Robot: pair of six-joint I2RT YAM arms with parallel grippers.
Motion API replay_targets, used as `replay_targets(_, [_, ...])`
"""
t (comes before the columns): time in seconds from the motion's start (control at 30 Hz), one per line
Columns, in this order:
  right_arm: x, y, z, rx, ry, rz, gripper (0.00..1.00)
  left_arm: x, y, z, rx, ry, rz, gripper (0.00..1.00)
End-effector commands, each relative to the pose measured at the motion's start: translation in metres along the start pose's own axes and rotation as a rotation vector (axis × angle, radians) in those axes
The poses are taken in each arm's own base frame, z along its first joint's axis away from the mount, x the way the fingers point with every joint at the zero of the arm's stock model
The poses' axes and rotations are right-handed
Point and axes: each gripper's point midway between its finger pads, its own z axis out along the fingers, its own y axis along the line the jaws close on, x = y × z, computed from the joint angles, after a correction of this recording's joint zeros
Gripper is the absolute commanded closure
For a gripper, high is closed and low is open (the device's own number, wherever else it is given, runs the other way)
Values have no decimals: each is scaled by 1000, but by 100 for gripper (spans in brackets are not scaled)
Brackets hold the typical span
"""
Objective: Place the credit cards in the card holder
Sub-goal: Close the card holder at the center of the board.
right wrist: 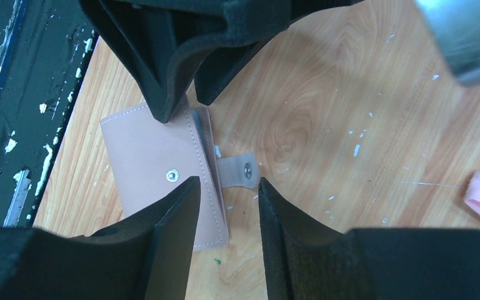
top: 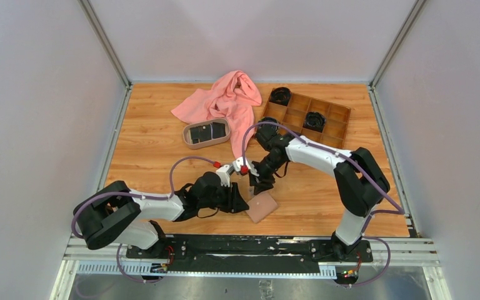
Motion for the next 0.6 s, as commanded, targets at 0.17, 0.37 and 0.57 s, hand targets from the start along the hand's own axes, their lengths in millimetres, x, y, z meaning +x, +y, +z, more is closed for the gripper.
replay_targets(0.17, [-6, -8, 0, -23, -27, 46, 57, -1, 2, -2, -5, -24, 9, 59])
replay_targets(0.37, [0, -10, 4, -40, -12, 67, 60, -2, 3, -2, -5, -27, 15, 59])
replay_targets(0.57, [1, -7, 6, -66, -10, 77, 69, -2, 2, -3, -4, -31, 19, 59])
